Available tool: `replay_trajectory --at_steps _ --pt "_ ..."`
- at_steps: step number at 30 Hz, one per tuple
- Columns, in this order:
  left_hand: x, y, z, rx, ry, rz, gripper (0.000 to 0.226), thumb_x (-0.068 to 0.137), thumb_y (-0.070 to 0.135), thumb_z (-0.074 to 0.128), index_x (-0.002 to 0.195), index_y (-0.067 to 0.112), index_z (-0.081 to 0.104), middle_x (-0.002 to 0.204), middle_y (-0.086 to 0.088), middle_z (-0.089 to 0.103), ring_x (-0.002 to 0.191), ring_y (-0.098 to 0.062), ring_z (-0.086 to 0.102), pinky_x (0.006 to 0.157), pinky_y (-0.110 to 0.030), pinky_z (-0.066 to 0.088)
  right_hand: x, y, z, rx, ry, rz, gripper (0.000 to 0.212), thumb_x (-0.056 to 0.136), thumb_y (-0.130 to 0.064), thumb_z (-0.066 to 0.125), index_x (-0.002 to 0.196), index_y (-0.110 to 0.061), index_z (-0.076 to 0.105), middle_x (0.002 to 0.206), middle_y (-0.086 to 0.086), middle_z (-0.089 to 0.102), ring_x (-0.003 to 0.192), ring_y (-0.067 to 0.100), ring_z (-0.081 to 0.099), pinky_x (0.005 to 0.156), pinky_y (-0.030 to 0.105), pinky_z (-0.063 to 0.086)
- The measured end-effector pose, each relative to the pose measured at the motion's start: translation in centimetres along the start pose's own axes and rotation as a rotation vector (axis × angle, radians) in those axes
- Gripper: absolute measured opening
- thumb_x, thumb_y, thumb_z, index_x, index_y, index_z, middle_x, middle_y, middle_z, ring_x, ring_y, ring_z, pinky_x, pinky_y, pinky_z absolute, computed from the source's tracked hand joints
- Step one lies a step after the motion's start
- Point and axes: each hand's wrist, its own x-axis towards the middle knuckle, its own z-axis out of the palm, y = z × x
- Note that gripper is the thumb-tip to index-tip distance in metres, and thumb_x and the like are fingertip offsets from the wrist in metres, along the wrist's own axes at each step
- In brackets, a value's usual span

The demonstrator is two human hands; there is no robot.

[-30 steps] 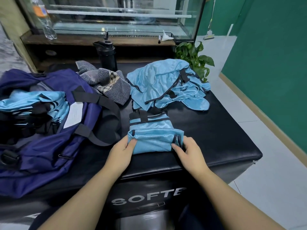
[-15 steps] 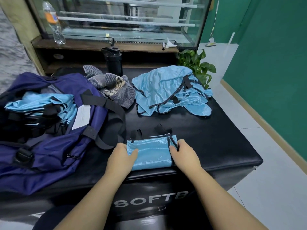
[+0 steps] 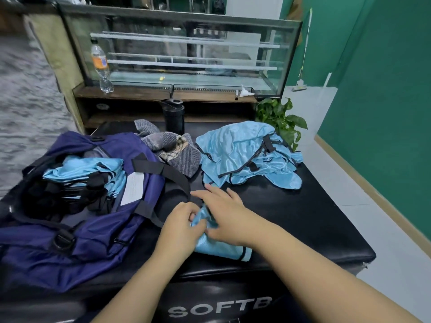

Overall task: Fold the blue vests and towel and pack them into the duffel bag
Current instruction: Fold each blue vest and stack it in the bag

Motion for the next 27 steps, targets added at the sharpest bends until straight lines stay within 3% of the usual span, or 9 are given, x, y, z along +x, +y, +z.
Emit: replay_trajectory --at_steps 3,5,6,10,14,16,21,24,27 --pt "0.8 1.3 -2.5 0.085 -0.026 0.09 0.039 0.072 0.007 0.071 0.06 0.03 0.043 0.073 0.004 0.044 0.062 -0.006 0.044 0.059 -0.014 0.034 1.8 -1.7 -1.2 -0.122 -0.073 -0.007 0.061 0.08 -0.011 0.058 0.135 -0.019 0.033 0.116 -0.001 0.056 0.122 0.018 0.046 0.116 0.052 -0.004" --pt "1.3 1.4 -4.2 0.14 -0.046 0.118 0.042 0.071 0.01 0.073 0.059 0.036 0.042 0.075 0.005 0.043 0.067 -0.007 0.046 0.06 -0.016 0.032 2.8 -2.7 -2.1 -0.221 -0.067 -0.014 0.035 0.085 -0.015 0.056 0.116 -0.014 0.041 0.092 -0.001 0.055 0.106 0.023 0.054 0.116 0.055 0.0" --pt "1.5 1.5 -5.0 0.141 -0.048 0.129 0.042 0.071 0.011 0.074 0.06 0.038 0.043 0.077 0.005 0.044 0.071 -0.007 0.047 0.062 -0.016 0.031 3.3 -3.1 -2.5 -0.257 -0.058 -0.025 0.025 0.088 -0.019 0.056 0.109 -0.014 0.043 0.089 -0.001 0.054 0.105 0.024 0.055 0.116 0.053 0.004" --pt "2.0 1.4 -7.9 0.024 0.052 0.112 0.034 0.072 0.01 0.076 0.076 0.031 0.049 0.084 0.007 0.05 0.076 -0.004 0.051 0.067 -0.014 0.036 5.0 -4.4 -4.0 -0.216 0.007 -0.055 0.024 0.09 -0.033 0.06 0.11 -0.019 0.058 0.099 -0.001 0.063 0.105 0.021 0.057 0.106 0.038 0.027" --pt "2.6 0.2 -11.0 -0.135 0.15 -0.006 0.035 0.07 0.023 0.08 0.091 0.028 0.053 0.088 0.005 0.063 0.077 -0.004 0.059 0.074 -0.023 0.047 7.0 -5.2 -4.9 0.146 0.112 -0.054 0.013 0.087 -0.032 0.065 0.098 -0.027 0.06 0.097 -0.008 0.063 0.094 0.013 0.058 0.084 0.032 0.045" --pt "2.8 -0.7 -12.3 -0.074 0.134 -0.041 0.032 0.076 0.023 0.076 0.1 0.027 0.056 0.091 0.009 0.066 0.083 -0.003 0.062 0.077 -0.029 0.05 8.2 -6.0 -5.3 0.308 0.163 -0.051 0.009 0.087 -0.028 0.065 0.089 -0.026 0.057 0.089 -0.012 0.06 0.086 0.009 0.057 0.078 0.03 0.046" --pt "2.7 -3.5 -15.6 -0.011 0.029 -0.13 0.027 0.082 0.019 0.068 0.102 0.032 0.057 0.094 0.012 0.067 0.086 -0.003 0.063 0.08 -0.024 0.05 11.3 -7.7 -5.6 0.574 0.237 0.022 0.011 0.088 -0.029 0.065 0.093 -0.02 0.06 0.082 -0.011 0.062 0.072 0.004 0.057 0.068 0.021 0.045" --pt "3.1 -4.9 -18.1 0.02 -0.067 -0.181 0.028 0.081 0.014 0.067 0.102 0.031 0.06 0.095 0.008 0.069 0.086 -0.003 0.064 0.077 -0.019 0.05 13.0 -8.0 -4.4 0.691 0.22 0.12 0.013 0.088 -0.028 0.064 0.096 -0.019 0.06 0.088 -0.007 0.066 0.078 0.008 0.062 0.073 0.024 0.048" --pt "4.4 -6.6 -21.1 0.039 -0.059 -0.272 0.024 0.07 0.025 0.072 0.093 0.023 0.066 0.091 0.001 0.072 0.085 -0.013 0.067 0.084 -0.032 0.052 14.7 -8.3 -2.6 0.793 0.193 0.222 0.016 0.087 -0.025 0.063 0.097 -0.013 0.063 0.094 0.001 0.068 0.084 0.015 0.064 0.072 0.027 0.048"
